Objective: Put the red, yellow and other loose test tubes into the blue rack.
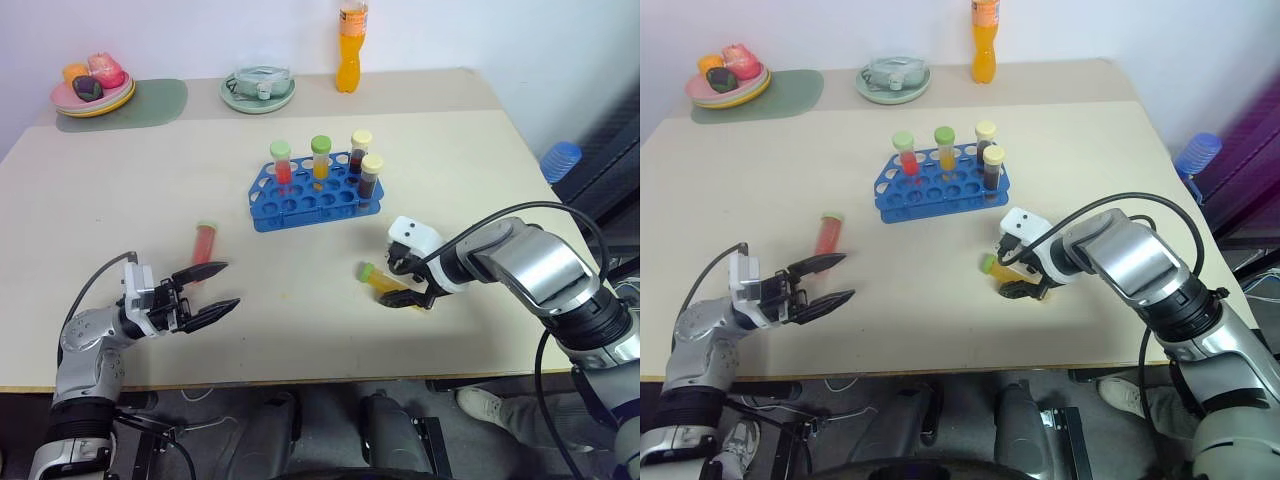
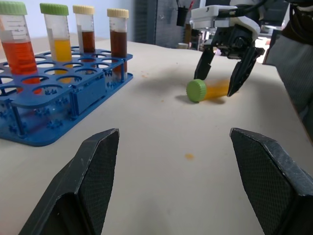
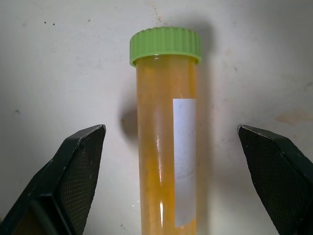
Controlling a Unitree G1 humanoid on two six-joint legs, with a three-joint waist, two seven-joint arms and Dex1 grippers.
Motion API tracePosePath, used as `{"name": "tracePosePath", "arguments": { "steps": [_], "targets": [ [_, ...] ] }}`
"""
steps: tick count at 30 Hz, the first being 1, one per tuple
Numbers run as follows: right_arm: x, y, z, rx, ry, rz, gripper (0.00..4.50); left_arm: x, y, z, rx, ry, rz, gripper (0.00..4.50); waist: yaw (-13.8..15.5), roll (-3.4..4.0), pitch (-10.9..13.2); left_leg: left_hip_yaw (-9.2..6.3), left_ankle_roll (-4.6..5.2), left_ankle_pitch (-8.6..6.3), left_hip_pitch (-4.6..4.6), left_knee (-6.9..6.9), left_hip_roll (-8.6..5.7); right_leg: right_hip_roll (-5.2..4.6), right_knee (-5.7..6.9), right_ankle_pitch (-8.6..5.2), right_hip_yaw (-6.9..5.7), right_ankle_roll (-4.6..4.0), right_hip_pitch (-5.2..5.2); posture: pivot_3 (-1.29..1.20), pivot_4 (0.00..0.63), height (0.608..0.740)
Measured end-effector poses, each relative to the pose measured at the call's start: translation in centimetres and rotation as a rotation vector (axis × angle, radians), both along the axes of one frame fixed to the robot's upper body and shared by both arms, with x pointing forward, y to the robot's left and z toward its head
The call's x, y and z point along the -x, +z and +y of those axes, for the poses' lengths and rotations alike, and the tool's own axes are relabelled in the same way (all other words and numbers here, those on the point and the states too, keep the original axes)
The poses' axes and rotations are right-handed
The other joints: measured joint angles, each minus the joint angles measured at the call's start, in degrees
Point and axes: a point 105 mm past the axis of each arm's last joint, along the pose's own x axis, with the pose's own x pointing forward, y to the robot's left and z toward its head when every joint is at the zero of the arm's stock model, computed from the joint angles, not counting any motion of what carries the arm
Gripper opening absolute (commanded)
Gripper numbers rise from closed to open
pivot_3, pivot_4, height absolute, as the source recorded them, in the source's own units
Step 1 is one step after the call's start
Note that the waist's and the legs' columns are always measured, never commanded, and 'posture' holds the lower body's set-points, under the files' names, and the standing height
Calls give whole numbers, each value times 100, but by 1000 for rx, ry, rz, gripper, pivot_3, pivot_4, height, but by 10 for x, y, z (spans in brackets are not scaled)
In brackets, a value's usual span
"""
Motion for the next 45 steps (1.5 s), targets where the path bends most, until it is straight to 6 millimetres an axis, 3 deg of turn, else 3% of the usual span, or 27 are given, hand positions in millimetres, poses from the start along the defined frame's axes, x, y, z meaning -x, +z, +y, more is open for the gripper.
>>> {"name": "tracePosePath", "arguments": {
  "steps": [11, 14, 18, 29, 33, 36, 40, 45],
  "targets": [
    [-3, 2, 1, 6, -77, 32, 4419, 0, 24, -28, -1, -17, -22, 3728, -1, 0, 0, 1, 0, 0, -2, 0, 0, 1, 0, 0, 0, 0, -1, 0, 150, 740],
    [-6, 1, 0, 19, -82, 24, 3673, -1, 25, -31, 1, -14, -11, 3728, -2, -1, 0, 1, 0, 0, -1, 4, 0, 1, 0, 1, 0, 1, 1, 0, 150, 740],
    [-13, -1, -4, 42, -97, -13, 1749, -1, 28, -36, -4, -18, 0, 3728, -10, -1, -1, 1, 0, 0, -1, 5, 1, 3, 1, 2, 0, 1, 1, 0, 150, 740],
    [-16, -6, -2, 37, -48, -119, 1749, -7, 44, -41, -27, -15, 3, 3728, -54, -24, -15, 6, 0, 0, 15, 5, 12, 13, 1, 8, 1, -6, 12, 0, 150, 740],
    [-3, -10, 21, -108, 99, -152, 1749, -10, 50, -44, -25, -23, -7, 3728, -49, -21, -13, 10, 0, 0, 11, 0, 14, 15, 3, 8, 2, -6, 4, 0, 150, 740],
    [4, 0, 38, -162, 224, -213, 1749, -13, 52, -44, -21, -15, -13, 3728, -23, -21, -13, 10, -1, 1, 5, 4, 13, 14, 2, 8, 2, -5, 2, 0, 150, 740],
    [-8, -2, 35, -86, 210, -251, 1749, -16, 53, -45, -9, 5, -10, 3728, -3, -22, -13, 9, -1, 1, 6, 7, 11, 13, 0, 9, 1, -5, 4, 0, 150, 740],
    [-13, -10, 47, -97, 186, -262, 1749, -18, 57, -49, -8, -11, -8, 3728, -5, -22, -13, 8, -2, 1, 2, 5, 11, 13, 1, 9, 2, -5, -1, 0, 150, 740]
  ]
}}
